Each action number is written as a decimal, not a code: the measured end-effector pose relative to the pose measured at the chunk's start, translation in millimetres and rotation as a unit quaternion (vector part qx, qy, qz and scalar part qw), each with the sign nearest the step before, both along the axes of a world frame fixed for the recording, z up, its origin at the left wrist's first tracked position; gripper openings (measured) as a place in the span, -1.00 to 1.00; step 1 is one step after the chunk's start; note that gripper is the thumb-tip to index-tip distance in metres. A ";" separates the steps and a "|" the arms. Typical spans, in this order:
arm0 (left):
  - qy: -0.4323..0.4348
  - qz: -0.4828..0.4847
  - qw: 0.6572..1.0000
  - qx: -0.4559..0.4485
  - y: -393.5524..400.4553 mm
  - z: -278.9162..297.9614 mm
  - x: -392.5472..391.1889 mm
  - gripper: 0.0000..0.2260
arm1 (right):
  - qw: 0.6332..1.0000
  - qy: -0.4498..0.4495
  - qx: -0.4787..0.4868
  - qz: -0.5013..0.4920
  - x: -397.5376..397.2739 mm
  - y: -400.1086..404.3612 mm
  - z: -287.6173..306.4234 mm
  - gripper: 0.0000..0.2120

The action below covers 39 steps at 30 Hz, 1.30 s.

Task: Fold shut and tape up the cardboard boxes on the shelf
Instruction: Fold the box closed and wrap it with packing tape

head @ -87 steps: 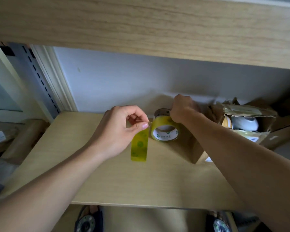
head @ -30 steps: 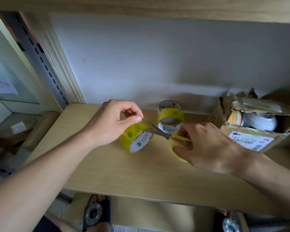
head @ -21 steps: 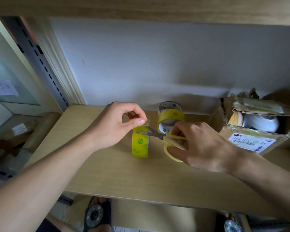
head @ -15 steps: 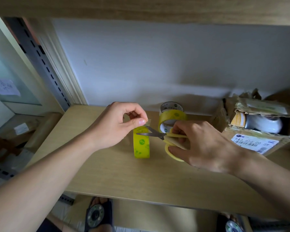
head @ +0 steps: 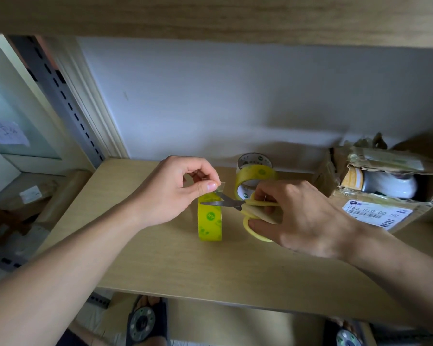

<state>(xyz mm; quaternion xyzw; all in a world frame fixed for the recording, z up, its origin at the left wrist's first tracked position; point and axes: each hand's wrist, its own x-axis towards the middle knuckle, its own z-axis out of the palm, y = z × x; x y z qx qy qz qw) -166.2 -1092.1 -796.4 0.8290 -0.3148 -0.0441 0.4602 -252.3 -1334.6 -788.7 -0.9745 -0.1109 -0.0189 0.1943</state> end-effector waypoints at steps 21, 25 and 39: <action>0.008 -0.009 1.000 0.011 -0.3 2.1 -6.2 -0.89 | 1.000 -0.019 0.001 -0.003 1.2 5.1 1.0 -0.62; 0.011 -0.012 1.000 0.000 0.2 0.6 -5.7 -0.90 | 1.000 -0.010 0.005 -0.002 0.9 3.6 1.7 -0.65; 0.057 -0.032 0.997 -0.028 -0.1 -2.9 -4.4 -0.91 | 1.000 0.010 -0.005 -0.010 2.6 2.9 1.9 -0.73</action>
